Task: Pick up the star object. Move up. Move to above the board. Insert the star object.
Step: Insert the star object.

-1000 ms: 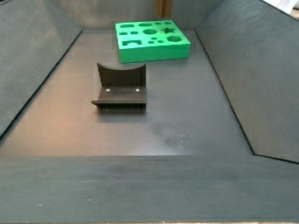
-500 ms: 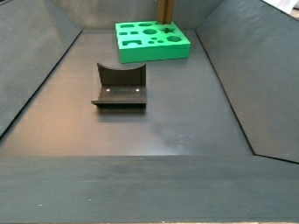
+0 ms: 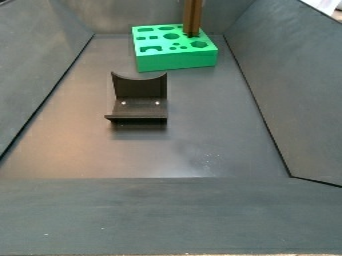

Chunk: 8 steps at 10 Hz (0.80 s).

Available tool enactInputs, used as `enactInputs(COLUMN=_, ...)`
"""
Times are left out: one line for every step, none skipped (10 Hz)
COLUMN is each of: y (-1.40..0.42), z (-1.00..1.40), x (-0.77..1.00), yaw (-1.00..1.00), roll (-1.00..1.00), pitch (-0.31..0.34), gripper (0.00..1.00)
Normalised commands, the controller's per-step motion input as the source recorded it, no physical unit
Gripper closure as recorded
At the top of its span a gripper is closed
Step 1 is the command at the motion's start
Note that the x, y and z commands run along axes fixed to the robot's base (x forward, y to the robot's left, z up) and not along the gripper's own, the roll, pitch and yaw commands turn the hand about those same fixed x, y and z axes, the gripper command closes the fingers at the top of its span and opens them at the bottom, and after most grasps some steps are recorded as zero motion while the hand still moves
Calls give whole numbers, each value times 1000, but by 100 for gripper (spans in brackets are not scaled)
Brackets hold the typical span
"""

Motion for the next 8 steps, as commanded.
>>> enactInputs(y=-109, z=-351, x=-111, yaw=-86, roll=113, pitch=-111, gripper=100)
enactInputs(y=-111, z=-266, x=-83, yaw=-66, roll=46, pitch=-133, gripper=100)
enactInputs(y=-143, z=-194, x=0, yaw=-3, roll=0, pitch=-99, gripper=100)
enactInputs(y=-174, z=-226, x=0, yaw=-23, roll=0, pitch=-123, gripper=100)
enactInputs(y=-169, z=-274, x=0, yaw=-26, roll=17, pitch=-109, gripper=100)
enactInputs(y=-46, z=-517, x=0, yaw=0, roll=104, pitch=-156, gripper=100)
enactInputs(y=0, z=-603, x=6, yaw=0, roll=164, pitch=-136, gripper=100)
enactInputs(y=9, z=-626, x=0, yaw=14, roll=196, pitch=-143, gripper=100)
